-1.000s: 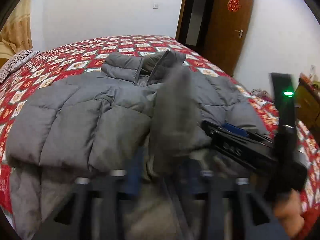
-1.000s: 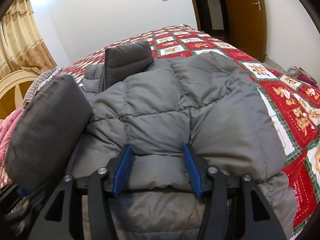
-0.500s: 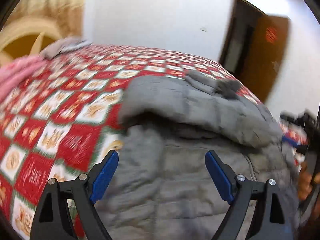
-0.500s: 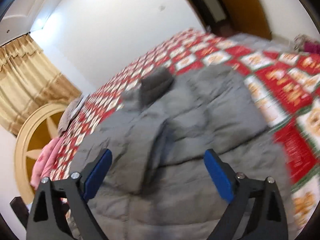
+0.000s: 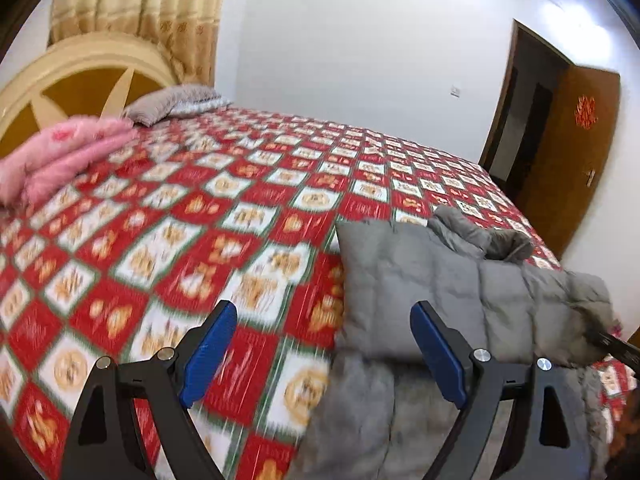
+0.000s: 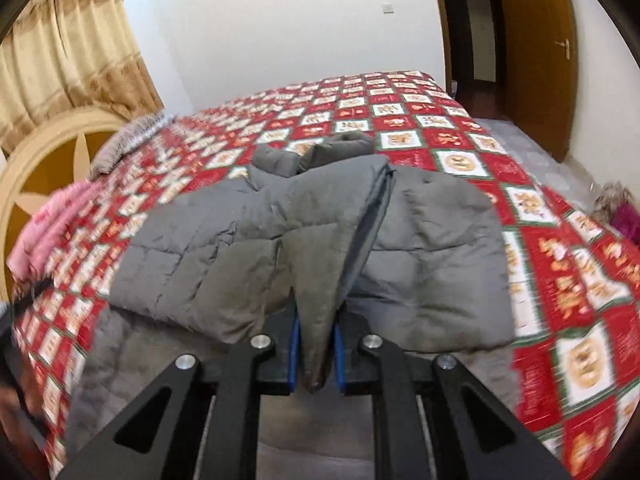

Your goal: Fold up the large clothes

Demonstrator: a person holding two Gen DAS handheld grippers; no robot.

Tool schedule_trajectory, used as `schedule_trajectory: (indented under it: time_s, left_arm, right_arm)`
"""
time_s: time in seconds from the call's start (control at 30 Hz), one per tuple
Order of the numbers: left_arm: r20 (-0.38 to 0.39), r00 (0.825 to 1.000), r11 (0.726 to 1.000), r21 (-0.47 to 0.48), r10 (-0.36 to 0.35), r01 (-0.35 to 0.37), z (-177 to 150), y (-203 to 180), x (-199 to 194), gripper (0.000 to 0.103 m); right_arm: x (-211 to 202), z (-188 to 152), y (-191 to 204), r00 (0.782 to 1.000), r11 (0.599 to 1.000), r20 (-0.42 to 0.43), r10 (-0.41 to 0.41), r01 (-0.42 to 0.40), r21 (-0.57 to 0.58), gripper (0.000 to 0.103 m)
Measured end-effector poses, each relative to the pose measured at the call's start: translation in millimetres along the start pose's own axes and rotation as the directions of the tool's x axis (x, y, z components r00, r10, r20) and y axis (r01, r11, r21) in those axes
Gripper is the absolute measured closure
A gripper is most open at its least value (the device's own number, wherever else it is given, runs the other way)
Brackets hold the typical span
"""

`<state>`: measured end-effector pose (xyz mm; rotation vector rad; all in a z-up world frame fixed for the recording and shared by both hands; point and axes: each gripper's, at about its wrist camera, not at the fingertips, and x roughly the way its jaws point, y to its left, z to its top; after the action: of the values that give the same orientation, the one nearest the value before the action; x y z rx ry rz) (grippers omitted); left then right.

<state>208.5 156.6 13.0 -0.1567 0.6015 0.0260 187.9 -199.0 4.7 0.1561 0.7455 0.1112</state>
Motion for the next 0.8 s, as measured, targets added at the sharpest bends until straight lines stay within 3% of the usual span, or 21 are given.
schedule_trajectory:
  time_s: [0.1,0.23,0.4,0.47,0.53,0.63,0.7,0.8]
  left_arm:
    - [-0.008,0.999,0.997,0.059,0.049,-0.048,12,-26,29,0.014]
    - [-0.055,0.994,0.990,0.107,0.094,-0.087,6,-58,78,0.014]
    - [-0.150,0.961,0.959,0.198,0.234,-0.203,-35,-67,135,0.014]
    - [-0.217,0.954,0.972,0.157,0.208,-0.176,-38,-58,147,0.013]
    - [-0.240,0.955,0.983,0.095,0.175,-0.157,-37,-47,147,0.011]
    - [-0.253,0.957,0.990,0.047,0.141,-0.133,-38,-38,145,0.011]
    - [-0.247,0.955,0.986,0.039,0.164,-0.159,-38,-40,138,0.011]
    - [-0.177,0.968,0.983,0.085,0.176,-0.163,-31,-56,115,0.011]
  right_arm:
    - [21,-10,-13,0.996,0.997,-0.058,-0.067,0.066,-0.027,0.087]
    - [50,-34,-28,0.991,0.998,-0.118,-0.066,0.068,0.016,0.087]
    - [56,-41,-39,0.992,0.997,-0.109,-0.056,0.061,0.041,0.083]
    - [53,-39,-46,0.993,0.996,-0.114,-0.044,0.052,0.067,0.067]
    - [44,-38,-52,0.993,0.994,-0.111,-0.050,0.060,0.089,0.062]
    - [17,-35,-55,0.991,0.982,-0.048,-0.125,0.130,0.140,0.060]
    - [-11,-28,-44,0.977,0.972,0.062,-0.205,0.196,0.130,0.058]
    - [-17,-15,-24,0.976,0.983,0.128,-0.175,0.166,0.081,0.058]
